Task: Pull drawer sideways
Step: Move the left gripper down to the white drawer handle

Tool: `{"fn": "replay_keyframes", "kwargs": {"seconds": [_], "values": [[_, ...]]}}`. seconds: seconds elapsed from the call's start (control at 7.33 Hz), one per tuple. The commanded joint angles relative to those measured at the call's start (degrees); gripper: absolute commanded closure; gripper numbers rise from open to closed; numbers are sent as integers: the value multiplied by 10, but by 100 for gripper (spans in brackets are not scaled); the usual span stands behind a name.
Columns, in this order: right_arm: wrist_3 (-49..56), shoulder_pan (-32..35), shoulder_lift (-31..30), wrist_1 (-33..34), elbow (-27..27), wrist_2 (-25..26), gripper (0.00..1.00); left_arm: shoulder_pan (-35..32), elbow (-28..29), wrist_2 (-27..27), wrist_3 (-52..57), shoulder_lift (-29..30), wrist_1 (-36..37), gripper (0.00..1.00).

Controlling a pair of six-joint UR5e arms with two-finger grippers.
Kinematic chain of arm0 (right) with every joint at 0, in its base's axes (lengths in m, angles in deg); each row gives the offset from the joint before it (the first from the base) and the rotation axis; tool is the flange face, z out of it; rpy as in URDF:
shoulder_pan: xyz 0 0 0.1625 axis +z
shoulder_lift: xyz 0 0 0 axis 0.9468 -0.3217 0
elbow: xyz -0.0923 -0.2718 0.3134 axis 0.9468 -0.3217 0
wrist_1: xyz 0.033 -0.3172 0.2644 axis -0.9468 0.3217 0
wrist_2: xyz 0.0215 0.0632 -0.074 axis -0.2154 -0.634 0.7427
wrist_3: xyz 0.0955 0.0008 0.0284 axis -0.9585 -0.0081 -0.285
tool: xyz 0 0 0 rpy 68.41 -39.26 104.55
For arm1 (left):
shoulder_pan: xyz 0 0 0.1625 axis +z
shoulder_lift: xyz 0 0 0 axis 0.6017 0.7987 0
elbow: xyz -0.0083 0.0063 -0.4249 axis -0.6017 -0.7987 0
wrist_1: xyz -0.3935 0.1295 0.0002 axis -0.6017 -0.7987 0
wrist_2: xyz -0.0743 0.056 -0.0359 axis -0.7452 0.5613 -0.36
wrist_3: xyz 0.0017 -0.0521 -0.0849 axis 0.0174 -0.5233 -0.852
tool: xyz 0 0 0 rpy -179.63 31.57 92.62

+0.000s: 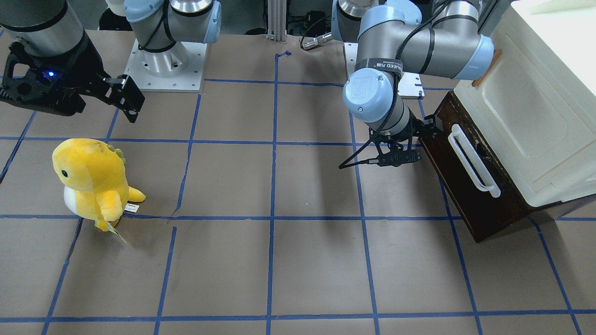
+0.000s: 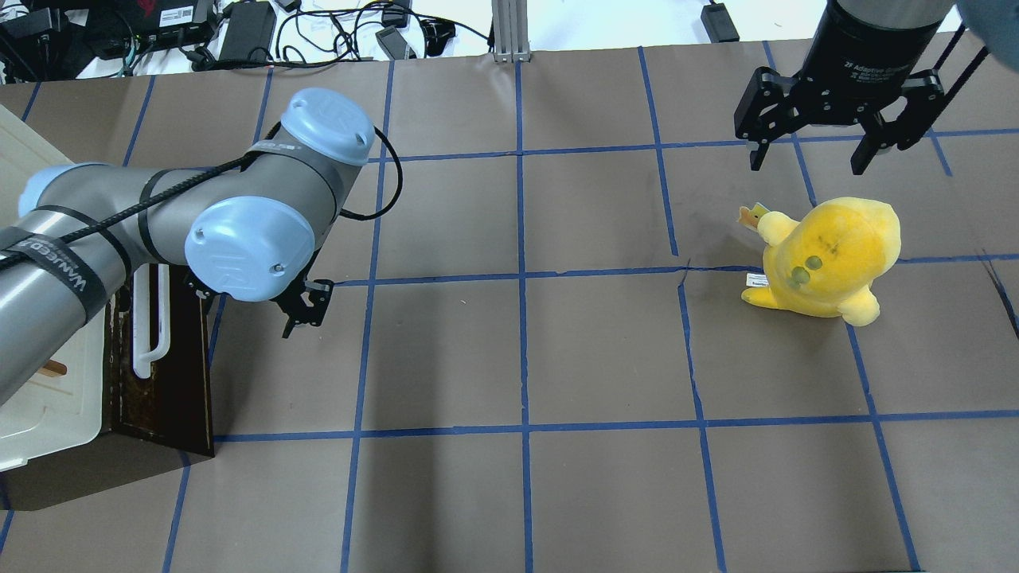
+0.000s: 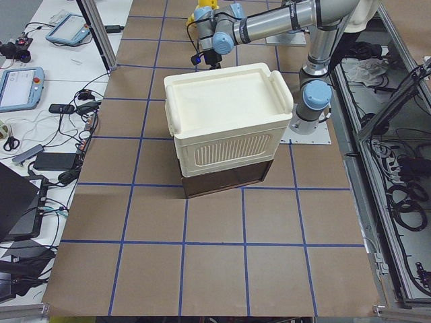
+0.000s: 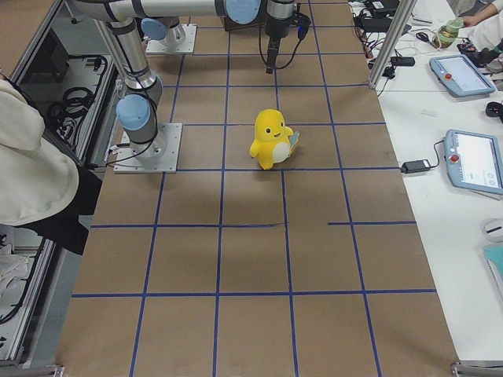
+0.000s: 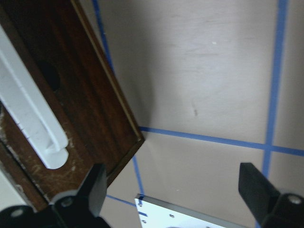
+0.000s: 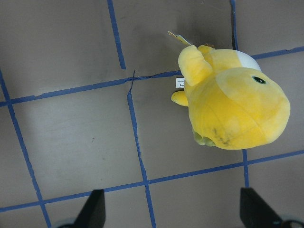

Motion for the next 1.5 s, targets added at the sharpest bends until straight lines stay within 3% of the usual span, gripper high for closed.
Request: {"fn": "replay_keyframes", "kwargs": {"seconds": [0.0, 0.14, 0.68, 1.09, 1.23, 1.36], "values": [[0, 0, 0, 0, 0, 0, 0, -2, -5, 140, -75, 45, -61, 0], [0, 0, 0, -1, 0, 0, 0, -2, -10, 196, -101, 68, -68, 0], [0, -1, 0, 0, 0, 0, 0, 5, -10, 262, -113, 110, -95, 0], [0, 0, 0, 0, 0, 0, 0, 45, -11, 277, -120, 121, -101, 0], [0, 0, 0, -1, 0, 0, 0, 45, -11, 278, -125, 126, -100, 5], [0, 0, 0, 0, 0, 0, 0, 45, -11, 278, -134, 131, -100, 19]]}}
